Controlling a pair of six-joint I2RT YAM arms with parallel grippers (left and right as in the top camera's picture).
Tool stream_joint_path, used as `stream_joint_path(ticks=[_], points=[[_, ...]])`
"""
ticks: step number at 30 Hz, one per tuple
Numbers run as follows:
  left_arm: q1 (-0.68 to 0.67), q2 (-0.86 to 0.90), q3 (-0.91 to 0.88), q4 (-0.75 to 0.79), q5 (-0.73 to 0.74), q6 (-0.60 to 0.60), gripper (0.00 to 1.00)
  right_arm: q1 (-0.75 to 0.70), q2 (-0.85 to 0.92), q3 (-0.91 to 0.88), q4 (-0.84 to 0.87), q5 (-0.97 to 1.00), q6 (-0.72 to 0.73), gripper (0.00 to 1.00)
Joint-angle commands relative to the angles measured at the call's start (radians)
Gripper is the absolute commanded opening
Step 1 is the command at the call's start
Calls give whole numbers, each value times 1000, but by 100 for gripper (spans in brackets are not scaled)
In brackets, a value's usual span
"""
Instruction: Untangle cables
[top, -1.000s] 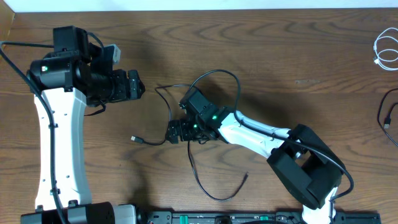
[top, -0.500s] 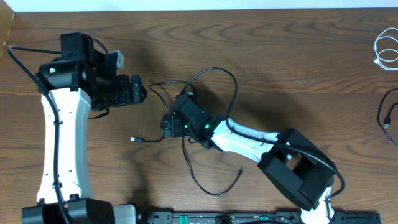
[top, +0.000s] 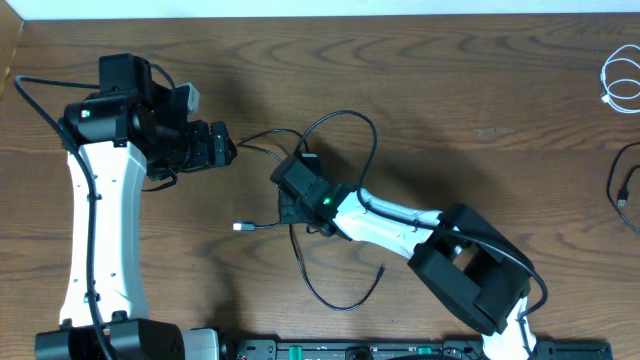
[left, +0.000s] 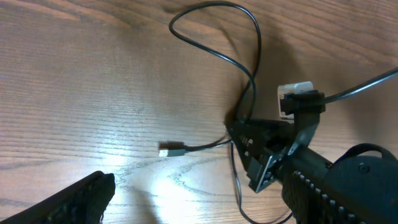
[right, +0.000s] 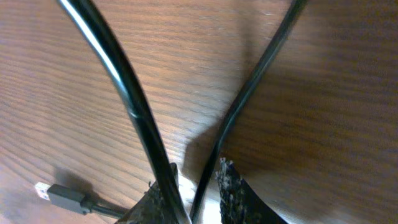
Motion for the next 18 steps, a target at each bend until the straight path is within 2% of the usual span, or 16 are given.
stream_joint_path(ticks=[1, 9, 11, 16, 18], points=[[3, -6, 3, 1, 4, -5, 91, -51, 56, -55, -135, 14, -35, 19], [3, -6, 3, 1, 4, -5, 91, -118, 3, -54, -319, -64, -77, 20], [3, -6, 3, 1, 4, -5, 91, -118, 3, -54, -323, -61, -72, 17], [3, -6, 3, 1, 4, -5, 91, -117, 3, -54, -312, -30, -48, 1], [3, -6, 3, 1, 4, -5, 91, -118, 3, -52, -306, -30, -50, 1]])
